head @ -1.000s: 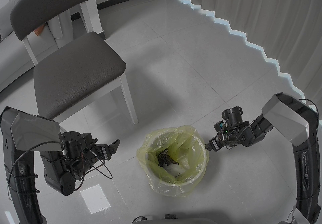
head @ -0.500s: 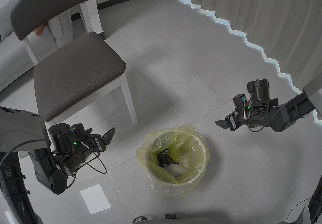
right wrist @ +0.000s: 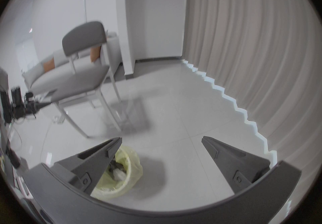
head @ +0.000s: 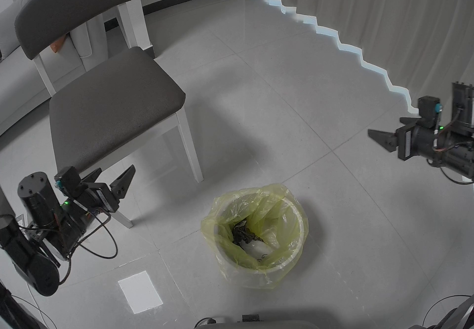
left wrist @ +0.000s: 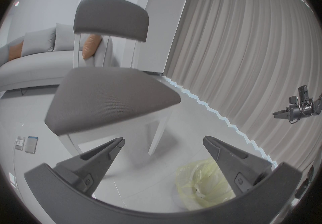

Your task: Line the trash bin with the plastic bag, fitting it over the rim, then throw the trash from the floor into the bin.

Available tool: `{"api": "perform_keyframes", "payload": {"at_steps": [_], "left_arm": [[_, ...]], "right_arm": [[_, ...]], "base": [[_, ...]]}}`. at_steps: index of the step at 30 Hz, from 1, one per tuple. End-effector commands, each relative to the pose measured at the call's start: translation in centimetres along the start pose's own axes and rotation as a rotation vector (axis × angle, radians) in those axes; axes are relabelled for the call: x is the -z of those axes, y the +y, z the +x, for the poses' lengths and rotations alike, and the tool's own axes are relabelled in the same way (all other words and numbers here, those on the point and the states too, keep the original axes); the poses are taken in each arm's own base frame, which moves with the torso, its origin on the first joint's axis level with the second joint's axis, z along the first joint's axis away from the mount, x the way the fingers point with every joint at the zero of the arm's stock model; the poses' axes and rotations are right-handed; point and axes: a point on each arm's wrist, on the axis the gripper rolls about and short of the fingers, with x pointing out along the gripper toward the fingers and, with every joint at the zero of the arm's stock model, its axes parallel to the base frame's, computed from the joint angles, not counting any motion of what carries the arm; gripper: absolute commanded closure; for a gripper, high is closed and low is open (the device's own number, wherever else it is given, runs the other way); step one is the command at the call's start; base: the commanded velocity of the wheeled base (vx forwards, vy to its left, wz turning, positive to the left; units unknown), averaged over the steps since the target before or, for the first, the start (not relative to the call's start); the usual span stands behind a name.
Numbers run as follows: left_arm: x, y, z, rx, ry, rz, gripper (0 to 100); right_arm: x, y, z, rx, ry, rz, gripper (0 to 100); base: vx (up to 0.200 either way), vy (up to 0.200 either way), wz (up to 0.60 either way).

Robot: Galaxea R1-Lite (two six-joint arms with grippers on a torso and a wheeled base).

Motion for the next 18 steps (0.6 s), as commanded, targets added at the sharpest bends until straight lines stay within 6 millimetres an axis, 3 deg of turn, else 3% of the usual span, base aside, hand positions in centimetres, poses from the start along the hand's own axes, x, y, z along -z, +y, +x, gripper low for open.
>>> {"api": "perform_keyframes", "payload": {"at_steps": [1, 2, 5, 7, 11, 12, 13, 18], "left_arm": [[-3.8, -0.1, -6.0, 0.005, -0.130, 0.025, 0], [-4.2, -0.5, -7.7, 0.009, -0.135, 0.025, 0], [-4.6, -1.0, -10.1, 0.020, -0.136, 0.027, 0], [-4.9, -1.6, -12.7, 0.038, -0.132, 0.026, 0], [-4.9, -2.0, -16.8, 0.043, -0.139, 0.026, 0], [-4.9, -2.0, -16.8, 0.043, -0.139, 0.026, 0], [-4.6, -2.2, -19.2, 0.045, -0.146, 0.025, 0], [-3.0, -2.3, -23.5, -0.017, -0.150, 0.024, 0]], "right_arm": [[-1.7, -0.9, -10.7, 0.071, -0.249, 0.132, 0], [-1.1, -0.9, -12.7, 0.092, -0.282, 0.132, 0], [0.5, -0.6, -15.7, 0.113, -0.323, 0.128, 0], [2.0, -0.1, -18.4, 0.123, -0.355, 0.124, 0], [4.9, 0.9, -22.5, 0.134, -0.382, 0.130, 0], [4.9, 0.9, -22.5, 0.134, -0.382, 0.130, 0], [6.7, 1.4, -24.4, 0.136, -0.388, 0.131, 0], [11.2, 2.7, -28.1, 0.124, -0.426, 0.127, 0]], "base": [[0.000, 0.000, 0.00], [0.000, 0.000, 0.00], [0.000, 0.000, 0.00], [0.000, 0.000, 0.00], [0.000, 0.000, 0.00], [0.000, 0.000, 0.00], [0.000, 0.000, 0.00], [0.000, 0.000, 0.00]]}}
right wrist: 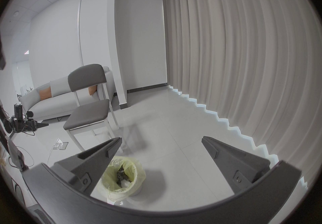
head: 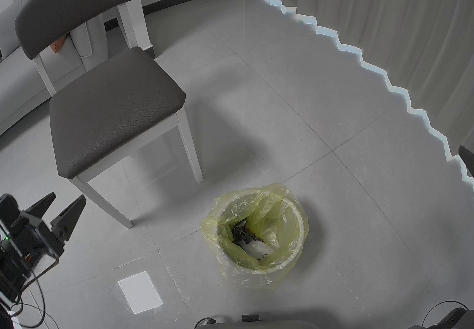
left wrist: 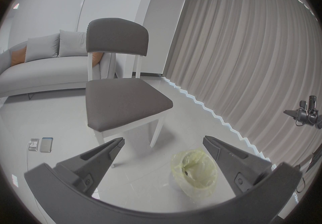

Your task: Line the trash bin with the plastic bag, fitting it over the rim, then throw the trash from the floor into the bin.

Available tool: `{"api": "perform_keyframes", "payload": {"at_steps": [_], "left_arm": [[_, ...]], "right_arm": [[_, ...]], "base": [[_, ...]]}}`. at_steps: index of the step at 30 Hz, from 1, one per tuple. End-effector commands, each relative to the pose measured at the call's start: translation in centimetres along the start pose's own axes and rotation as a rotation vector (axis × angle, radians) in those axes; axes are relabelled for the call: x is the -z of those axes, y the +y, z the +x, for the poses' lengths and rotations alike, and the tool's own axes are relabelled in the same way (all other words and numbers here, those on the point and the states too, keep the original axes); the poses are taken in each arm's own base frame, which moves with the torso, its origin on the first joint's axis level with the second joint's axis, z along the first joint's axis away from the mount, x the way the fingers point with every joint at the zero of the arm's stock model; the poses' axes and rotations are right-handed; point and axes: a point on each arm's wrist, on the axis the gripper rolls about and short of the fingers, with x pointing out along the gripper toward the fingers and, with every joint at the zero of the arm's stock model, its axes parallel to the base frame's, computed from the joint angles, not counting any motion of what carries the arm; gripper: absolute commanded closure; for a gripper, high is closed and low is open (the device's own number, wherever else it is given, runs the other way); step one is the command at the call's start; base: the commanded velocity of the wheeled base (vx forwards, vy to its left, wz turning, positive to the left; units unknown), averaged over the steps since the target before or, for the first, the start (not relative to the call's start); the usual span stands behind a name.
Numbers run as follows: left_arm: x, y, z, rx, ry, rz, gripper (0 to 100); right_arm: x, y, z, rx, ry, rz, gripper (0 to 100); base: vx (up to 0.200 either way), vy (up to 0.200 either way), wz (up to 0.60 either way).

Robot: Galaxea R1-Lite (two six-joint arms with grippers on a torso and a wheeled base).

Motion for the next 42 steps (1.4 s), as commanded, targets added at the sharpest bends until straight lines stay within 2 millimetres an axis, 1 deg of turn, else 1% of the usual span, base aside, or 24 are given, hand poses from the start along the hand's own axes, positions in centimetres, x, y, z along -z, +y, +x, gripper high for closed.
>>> {"api": "perform_keyframes", "payload": {"at_steps": [1, 3, 4, 8, 9, 11, 12, 13, 14, 17, 20, 21, 22, 24, 25, 28, 32, 36, 39, 42], "left_arm": [[1.4, -0.9, -10.9, -0.012, -0.190, 0.017, 0], [2.4, -1.1, -12.2, 0.036, -0.216, 0.026, 0], [2.9, -1.2, -12.6, 0.047, -0.212, 0.026, 0], [4.8, -1.3, -14.4, 0.049, -0.200, 0.030, 0], [5.0, -1.3, -14.5, 0.045, -0.190, 0.029, 0], [5.1, -1.2, -14.4, 0.037, -0.183, 0.028, 0], [5.2, -1.2, -14.4, 0.032, -0.184, 0.022, 0], [5.2, -1.2, -14.4, 0.029, -0.183, 0.021, 0], [5.2, -1.2, -14.4, 0.024, -0.183, 0.020, 0], [5.7, -1.0, -14.1, -0.004, -0.169, 0.026, 0], [6.4, -0.7, -13.7, -0.043, -0.149, 0.032, 0], [6.4, -0.7, -13.7, -0.043, -0.149, 0.032, 0], [7.4, -0.3, -13.2, -0.074, -0.111, 0.059, 0], [8.7, 0.2, -12.7, -0.117, -0.071, 0.109, 0], [8.8, 0.3, -12.5, -0.146, -0.085, 0.139, 0], [8.7, 0.3, -12.5, -0.172, -0.112, 0.149, 0], [8.7, 0.4, -12.5, -0.197, -0.112, 0.153, 0], [8.7, 0.6, -12.5, -0.275, -0.119, 0.151, 0], [8.7, 0.6, -12.5, -0.279, -0.122, 0.143, 0], [9.0, 0.7, -12.4, -0.280, -0.107, 0.154, 0]], "right_arm": [[6.5, 0.6, -12.3, 0.009, -0.163, 0.013, 0], [7.7, 0.7, -13.3, -0.008, -0.170, 0.014, 0], [8.0, 0.7, -13.3, -0.001, -0.159, 0.023, 0], [7.6, 0.6, -13.2, 0.016, -0.176, 0.089, 0], [7.6, 0.8, -13.2, 0.027, -0.176, 0.097, 0], [7.6, 0.9, -13.3, 0.036, -0.181, 0.095, 0], [8.4, 1.5, -13.4, 0.013, -0.177, 0.086, 0], [9.1, 1.6, -13.5, -0.002, -0.172, 0.085, 0], [10.0, 1.5, -13.4, -0.006, -0.165, 0.084, 0], [11.8, 1.3, -12.6, 0.019, -0.116, 0.086, 0], [13.1, 1.1, -12.1, 0.058, -0.075, 0.094, 0], [13.1, 1.1, -12.1, 0.058, -0.075, 0.094, 0], [13.7, 1.0, -11.8, 0.076, -0.054, 0.093, 0], [13.9, 1.0, -11.6, 0.078, -0.063, 0.092, 0], [13.9, 1.0, -11.5, 0.076, -0.082, 0.088, 0], [14.3, 0.9, -11.2, 0.076, -0.101, 0.069, 0], [16.2, 0.8, -10.4, 0.087, -0.081, -0.001, 0], [16.4, 0.7, -10.4, 0.098, -0.061, -0.009, 0], [16.4, 0.7, -10.4, 0.092, -0.059, -0.012, 0], [16.4, 0.7, -10.4, 0.103, -0.059, -0.021, 0]], "base": [[0.000, 0.000, 0.00], [0.000, 0.000, 0.00], [0.000, 0.000, 0.00], [0.000, 0.000, 0.00], [0.000, 0.000, 0.00], [0.000, 0.000, 0.00], [0.000, 0.000, 0.00], [0.000, 0.000, 0.00], [0.000, 0.000, 0.00], [0.000, 0.000, 0.00], [0.000, 0.000, 0.00], [0.000, 0.000, 0.00], [0.000, 0.000, 0.00], [0.000, 0.000, 0.00], [0.000, 0.000, 0.00], [0.000, 0.000, 0.00], [0.000, 0.000, 0.00], [0.000, 0.000, 0.00], [0.000, 0.000, 0.00], [0.000, 0.000, 0.00]]}}
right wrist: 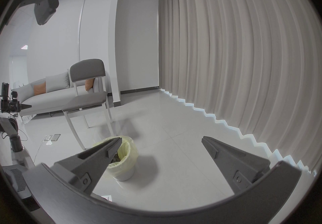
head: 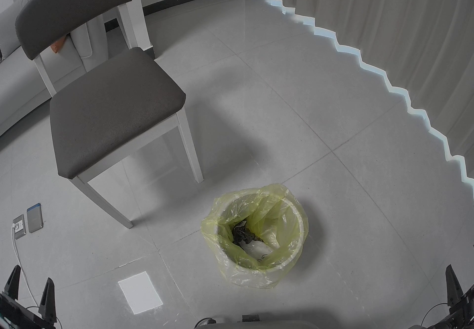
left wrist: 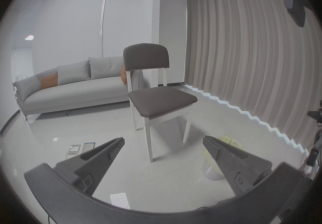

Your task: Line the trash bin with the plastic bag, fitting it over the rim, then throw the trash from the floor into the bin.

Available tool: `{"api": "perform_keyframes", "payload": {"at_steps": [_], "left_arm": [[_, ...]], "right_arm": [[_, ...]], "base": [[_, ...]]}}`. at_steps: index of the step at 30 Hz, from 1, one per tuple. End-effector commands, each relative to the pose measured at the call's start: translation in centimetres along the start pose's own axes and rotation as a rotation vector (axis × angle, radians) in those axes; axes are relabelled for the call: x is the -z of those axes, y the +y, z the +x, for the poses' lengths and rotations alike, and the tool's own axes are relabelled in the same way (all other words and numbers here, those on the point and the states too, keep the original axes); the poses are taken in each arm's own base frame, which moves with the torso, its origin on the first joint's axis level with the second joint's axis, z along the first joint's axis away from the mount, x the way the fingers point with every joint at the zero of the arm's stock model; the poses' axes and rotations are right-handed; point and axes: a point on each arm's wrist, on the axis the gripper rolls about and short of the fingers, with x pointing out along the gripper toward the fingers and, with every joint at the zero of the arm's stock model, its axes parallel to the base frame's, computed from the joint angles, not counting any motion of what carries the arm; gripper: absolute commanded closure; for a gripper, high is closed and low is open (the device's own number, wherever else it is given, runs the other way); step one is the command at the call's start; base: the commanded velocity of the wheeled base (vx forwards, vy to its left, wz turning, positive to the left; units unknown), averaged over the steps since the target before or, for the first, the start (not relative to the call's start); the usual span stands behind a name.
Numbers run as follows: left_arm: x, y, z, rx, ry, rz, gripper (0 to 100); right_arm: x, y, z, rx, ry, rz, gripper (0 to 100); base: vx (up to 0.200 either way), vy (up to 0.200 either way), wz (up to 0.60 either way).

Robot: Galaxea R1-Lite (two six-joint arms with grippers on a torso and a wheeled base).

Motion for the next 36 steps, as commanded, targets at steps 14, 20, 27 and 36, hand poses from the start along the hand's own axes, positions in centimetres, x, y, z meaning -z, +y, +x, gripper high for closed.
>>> {"api": "perform_keyframes", "payload": {"at_steps": [14, 20, 27, 36], "left_arm": [[0.72, -0.10, 0.12, 0.059, 0.016, 0.044, 0], [0.69, -0.09, 0.11, 0.056, 0.016, 0.047, 0], [0.71, -0.09, 0.11, 0.058, 0.018, 0.054, 0], [0.67, -0.11, 0.12, 0.061, 0.012, 0.053, 0]], "right_arm": [[0.63, -0.26, 0.04, 0.116, 0.019, 0.008, 0], [0.78, 0.09, 0.05, -0.043, 0.033, 0.032, 0], [1.17, -0.34, 0.01, 0.161, 0.072, 0.037, 0], [1.37, -0.22, -0.04, 0.103, 0.090, 0.032, 0]], "base": [[0.000, 0.000, 0.00], [0.000, 0.000, 0.00], [0.000, 0.000, 0.00], [0.000, 0.000, 0.00]]}}
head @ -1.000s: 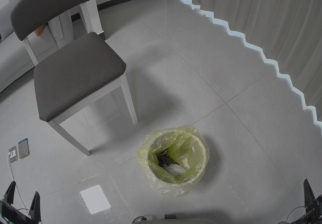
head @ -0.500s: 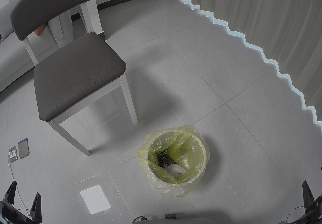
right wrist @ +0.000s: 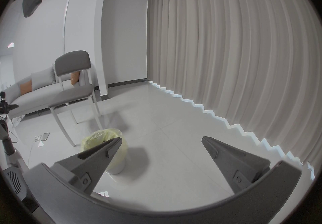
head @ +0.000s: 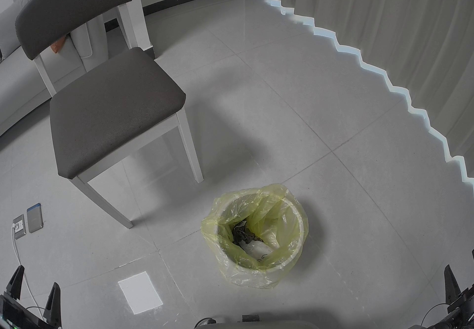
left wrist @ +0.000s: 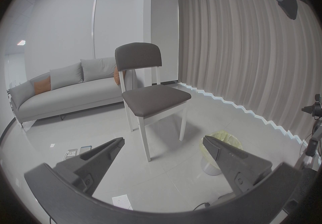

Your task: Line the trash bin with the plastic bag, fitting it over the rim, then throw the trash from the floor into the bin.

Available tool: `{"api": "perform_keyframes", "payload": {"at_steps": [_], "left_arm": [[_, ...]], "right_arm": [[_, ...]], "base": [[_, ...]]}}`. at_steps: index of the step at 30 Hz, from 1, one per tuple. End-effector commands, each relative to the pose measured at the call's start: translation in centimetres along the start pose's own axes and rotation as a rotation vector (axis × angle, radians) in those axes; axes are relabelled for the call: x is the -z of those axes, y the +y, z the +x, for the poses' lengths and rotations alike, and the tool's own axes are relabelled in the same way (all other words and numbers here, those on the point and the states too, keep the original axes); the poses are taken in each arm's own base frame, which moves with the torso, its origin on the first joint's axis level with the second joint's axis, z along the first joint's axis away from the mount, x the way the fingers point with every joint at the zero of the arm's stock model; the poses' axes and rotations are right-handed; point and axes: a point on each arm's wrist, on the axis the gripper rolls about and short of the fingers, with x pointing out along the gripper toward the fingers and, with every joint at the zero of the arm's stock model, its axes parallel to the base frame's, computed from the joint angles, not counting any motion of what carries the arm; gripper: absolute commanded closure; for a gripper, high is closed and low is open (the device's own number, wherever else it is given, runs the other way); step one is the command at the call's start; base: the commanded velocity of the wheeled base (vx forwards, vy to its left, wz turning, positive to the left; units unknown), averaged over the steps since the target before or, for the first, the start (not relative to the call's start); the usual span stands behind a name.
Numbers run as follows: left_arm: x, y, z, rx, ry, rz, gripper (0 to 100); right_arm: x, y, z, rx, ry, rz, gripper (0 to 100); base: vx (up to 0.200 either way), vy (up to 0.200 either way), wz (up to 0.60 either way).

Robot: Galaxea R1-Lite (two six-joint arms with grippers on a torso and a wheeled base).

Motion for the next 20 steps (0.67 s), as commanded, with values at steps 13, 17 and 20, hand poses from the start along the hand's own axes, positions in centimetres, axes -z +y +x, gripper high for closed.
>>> {"api": "perform_keyframes", "payload": {"at_steps": [13, 17, 20], "left_arm": [[0.43, -0.01, 0.04, 0.001, 0.005, 0.004, 0], [0.41, -0.01, 0.04, 0.001, 0.003, 0.004, 0], [0.43, -0.01, 0.04, 0.001, 0.005, 0.003, 0]], "right_arm": [[0.48, 0.00, 0.05, -0.004, 0.007, 0.024, 0], [0.48, 0.00, 0.05, -0.004, 0.007, 0.024, 0], [0.48, 0.00, 0.05, -0.004, 0.007, 0.024, 0]], "base": [[0.000, 0.000, 0.00], [0.000, 0.000, 0.00], [0.000, 0.000, 0.00]]}}
